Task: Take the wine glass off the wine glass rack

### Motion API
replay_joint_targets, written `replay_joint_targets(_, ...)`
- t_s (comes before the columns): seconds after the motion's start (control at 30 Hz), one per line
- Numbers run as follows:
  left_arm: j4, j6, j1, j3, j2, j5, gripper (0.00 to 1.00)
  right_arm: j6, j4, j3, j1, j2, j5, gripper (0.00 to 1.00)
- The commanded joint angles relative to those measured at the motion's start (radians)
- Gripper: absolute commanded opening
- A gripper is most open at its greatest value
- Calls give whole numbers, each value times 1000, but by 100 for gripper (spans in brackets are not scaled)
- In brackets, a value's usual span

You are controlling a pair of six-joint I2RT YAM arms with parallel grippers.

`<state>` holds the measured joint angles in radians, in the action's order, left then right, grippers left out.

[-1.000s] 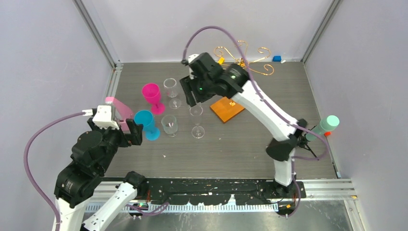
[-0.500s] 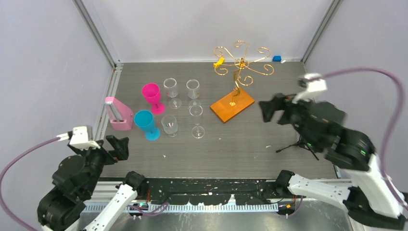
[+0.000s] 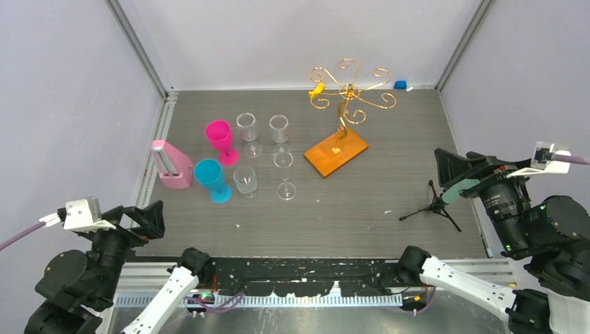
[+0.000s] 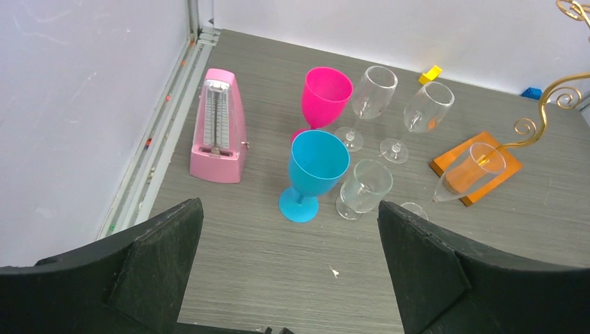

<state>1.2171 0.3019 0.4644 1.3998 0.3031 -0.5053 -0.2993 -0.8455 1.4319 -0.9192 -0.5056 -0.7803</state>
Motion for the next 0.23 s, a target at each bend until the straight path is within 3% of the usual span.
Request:
replay_joint_targets(0.0, -11, -39, 2, 28, 15, -20, 100, 10, 54, -6, 0, -27, -17, 93)
replay_joint_targets(0.2, 24, -27, 2, 37, 39, -56, 100, 9, 79, -19, 0, -50, -6, 93)
